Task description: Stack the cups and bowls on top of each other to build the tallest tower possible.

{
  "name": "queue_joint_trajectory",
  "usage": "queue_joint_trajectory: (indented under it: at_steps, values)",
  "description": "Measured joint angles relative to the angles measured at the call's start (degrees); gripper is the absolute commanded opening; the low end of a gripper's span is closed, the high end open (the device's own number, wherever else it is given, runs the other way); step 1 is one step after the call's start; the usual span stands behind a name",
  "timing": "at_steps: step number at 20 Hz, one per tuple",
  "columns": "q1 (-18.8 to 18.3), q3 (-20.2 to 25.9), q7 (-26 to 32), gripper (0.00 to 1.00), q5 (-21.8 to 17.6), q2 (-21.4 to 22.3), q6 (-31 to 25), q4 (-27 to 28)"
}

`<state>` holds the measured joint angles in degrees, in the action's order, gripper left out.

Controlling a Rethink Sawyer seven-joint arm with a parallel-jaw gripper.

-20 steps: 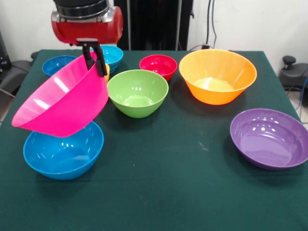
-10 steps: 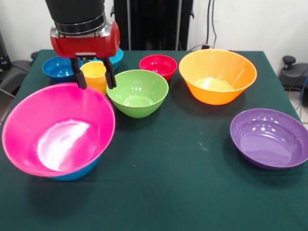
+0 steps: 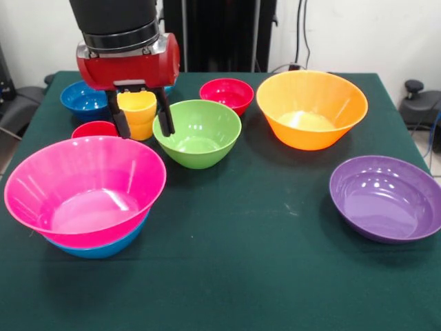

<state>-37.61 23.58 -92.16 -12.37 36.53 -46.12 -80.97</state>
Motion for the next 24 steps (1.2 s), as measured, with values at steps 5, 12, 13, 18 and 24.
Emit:
queue_joint_trajectory:
  at_steps: [5, 12, 13, 18, 24]
  values:
    - [-0.01, 0.97, 0.00, 1.00, -0.19, 0.34, 0.00, -0.31]
    - [0.39, 1.17, 0.00, 1.00, -0.36, 2.53, 0.01, -2.63]
    - [0.54, 1.17, 0.00, 1.00, -0.40, 2.93, 0.00, -3.05]
    - [3.02, 0.92, 0.00, 1.00, -0.52, 5.85, 0.01, -5.93]
    - [7.14, -0.34, -0.01, 1.00, -0.66, 7.69, 1.19, -8.04]
